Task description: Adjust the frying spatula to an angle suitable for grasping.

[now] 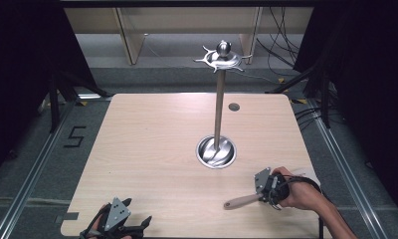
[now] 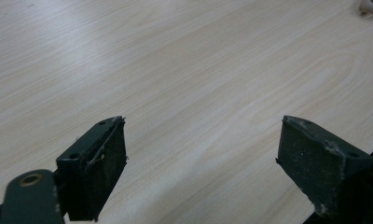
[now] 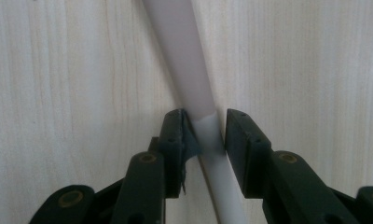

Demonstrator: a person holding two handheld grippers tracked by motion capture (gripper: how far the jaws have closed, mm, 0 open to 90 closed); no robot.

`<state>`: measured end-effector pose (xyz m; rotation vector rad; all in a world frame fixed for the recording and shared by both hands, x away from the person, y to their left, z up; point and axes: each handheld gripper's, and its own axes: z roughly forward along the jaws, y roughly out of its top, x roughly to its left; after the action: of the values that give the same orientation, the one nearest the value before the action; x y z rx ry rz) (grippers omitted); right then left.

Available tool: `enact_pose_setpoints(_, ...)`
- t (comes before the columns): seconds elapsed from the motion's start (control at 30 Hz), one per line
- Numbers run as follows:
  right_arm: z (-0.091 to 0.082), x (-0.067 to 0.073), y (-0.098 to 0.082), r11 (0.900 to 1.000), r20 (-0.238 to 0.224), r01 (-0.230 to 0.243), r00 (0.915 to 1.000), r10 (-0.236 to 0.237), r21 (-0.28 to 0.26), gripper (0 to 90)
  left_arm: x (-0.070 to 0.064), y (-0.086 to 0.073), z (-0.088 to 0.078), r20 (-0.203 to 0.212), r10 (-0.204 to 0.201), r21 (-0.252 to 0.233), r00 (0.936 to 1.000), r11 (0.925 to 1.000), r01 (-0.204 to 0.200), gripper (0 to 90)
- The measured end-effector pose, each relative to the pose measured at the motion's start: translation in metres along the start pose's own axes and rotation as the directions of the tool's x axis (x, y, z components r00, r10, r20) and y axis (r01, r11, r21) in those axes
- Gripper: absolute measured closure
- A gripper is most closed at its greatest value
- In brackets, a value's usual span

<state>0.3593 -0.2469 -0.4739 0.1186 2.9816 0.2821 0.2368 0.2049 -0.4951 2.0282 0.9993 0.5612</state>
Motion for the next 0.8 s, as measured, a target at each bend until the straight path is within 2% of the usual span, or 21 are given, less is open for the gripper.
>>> enact_pose_setpoints(0.03, 0.002, -0.004, 0.002, 0.998, -0.007, 0.057, 0.9983, -0.058, -0.004, 69.3, 0.000, 0.000, 0.000, 0.000, 0.001, 0.001, 1.0000, 1.0000, -0.001, 15.0)
enact_pose_setpoints(0.07, 0.002, -0.004, 0.003, 0.999, -0.019, 0.050, 0.9986, -0.049, 0.010, 69.5, 0.000, 0.000, 0.000, 0.000, 0.002, 0.001, 1.0000, 1.0000, -0.002, 14.9)
enact_pose_setpoints(0.1, 0.002, -0.005, 0.004, 0.998, -0.020, 0.066, 0.9976, -0.066, 0.013, 69.8, 0.000, 0.000, 0.000, -0.003, 0.003, 0.000, 1.0000, 1.0000, -0.003, 14.9)
enact_pose_setpoints(0.13, 0.002, -0.006, 0.006, 0.997, -0.027, 0.077, 0.9967, -0.077, 0.025, 70.1, 0.002, 0.000, -0.001, -0.006, 0.021, 0.019, 0.9998, 0.9996, -0.021, 15.0)
enact_pose_setpoints(0.17, 0.002, -0.006, 0.008, 0.996, -0.037, 0.076, 0.9965, -0.075, 0.042, 70.4, 0.001, 0.000, 0.000, 0.001, 0.005, 0.003, 1.0000, 1.0000, -0.005, 15.0)
enact_pose_setpoints(0.27, 0.003, -0.008, 0.009, 0.995, -0.047, 0.086, 0.9954, -0.084, 0.053, 70.8, 0.000, 0.000, 0.000, 0.001, 0.001, -0.001, 1.0000, 1.0000, -0.001, 15.0)
enact_pose_setpoints(0.3, 0.003, -0.010, 0.012, 0.992, -0.056, 0.108, 0.9930, -0.104, 0.070, 71.3, 0.000, 0.000, 0.000, 0.001, 0.003, 0.001, 1.0000, 1.0000, -0.003, 15.0)
enact_pose_setpoints(0.37, 0.003, -0.010, 0.012, 0.990, -0.055, 0.110, 0.9929, -0.105, 0.084, 71.7, 0.000, 0.000, 0.000, 0.001, 0.003, 0.004, 1.0000, 1.0000, -0.003, 15.0)
enact_pose_setpoints(0.4, 0.003, -0.010, 0.015, 0.987, -0.065, 0.130, 0.9901, -0.125, 0.089, 72.4, 0.000, 0.000, -0.001, 0.002, 0.003, 0.006, 1.0000, 1.0000, -0.003, 15.0)
enact_pose_setpoints(0.47, 0.003, -0.009, 0.015, 0.986, -0.057, 0.128, 0.9909, -0.122, 0.106, 72.9, -0.001, 0.000, -0.001, 0.004, -0.021, -0.007, 0.9998, 0.9998, 0.021, 15.0)
enact_pose_setpoints(0.5, 0.003, -0.007, 0.016, 0.983, -0.054, 0.149, 0.9881, -0.144, 0.111, 74.3, -0.002, 0.000, -0.001, 0.004, -0.030, -0.005, 0.9995, 0.9995, 0.030, 15.0)
enact_pose_setpoints(0.53, 0.003, -0.007, 0.016, 0.983, -0.054, 0.149, 0.9881, -0.144, 0.111, 74.3, -0.002, 0.000, -0.001, 0.004, -0.030, -0.005, 0.9995, 0.9995, 0.030, 15.0)
enact_pose_setpoints(0.57, 0.001, -0.005, 0.017, 0.977, -0.041, 0.166, 0.9859, -0.162, 0.131, 76.6, 0.000, 0.000, -0.002, -0.004, -0.003, 0.005, 1.0000, 1.0000, 0.003, 15.0)
enact_pose_setpoints(0.6, 0.001, -0.005, 0.017, 0.977, -0.041, 0.166, 0.9859, -0.162, 0.131, 76.6, 0.000, 0.000, -0.002, -0.004, -0.003, 0.005, 1.0000, 1.0000, 0.003, 15.0)
enact_pose_setpoints(0.63, -0.002, -0.004, 0.015, 0.986, -0.027, 0.128, 0.9917, -0.126, 0.109, 76.8, 0.000, 0.000, -0.002, -0.013, -0.004, 0.007, 0.9999, 1.0000, 0.004, 15.0)
enact_pose_setpoints(0.67, -0.003, -0.009, 0.014, 0.978, -0.022, 0.195, 0.9807, -0.194, 0.071, 76.9, 0.000, 0.000, -0.002, -0.013, -0.004, 0.007, 0.9999, 1.0000, 0.004, 15.0)
enact_pose_setpoints(0.7, -0.006, -0.008, 0.012, 0.981, -0.020, 0.178, 0.9840, -0.177, 0.075, 76.9, -0.001, 0.000, -0.002, -0.016, -0.002, 0.010, 0.9999, 0.9999, 0.002, 15.0)
enact_pose_setpoints(0.73, -0.006, -0.008, 0.012, 0.981, -0.020, 0.178, 0.9840, -0.177, 0.075, 76.9, -0.002, 0.000, -0.002, -0.003, -0.022, 0.000, 0.9998, 0.9998, 0.022, 15.0)
enact_pose_setpoints(0.77, -0.011, -0.007, 0.009, 0.986, 0.008, 0.156, 0.9876, -0.156, 0.051, 77.0, -0.002, 0.000, -0.002, -0.004, -0.016, 0.001, 0.9999, 0.9999, 0.016, 15.0)
enact_pose_setpoints(0.8, -0.011, -0.007, 0.009, 0.986, 0.008, 0.156, 0.9876, -0.156, 0.051, 77.0, -0.001, 0.000, -0.002, -0.004, -0.012, 0.003, 0.9999, 0.9999, 0.012, 15.0)
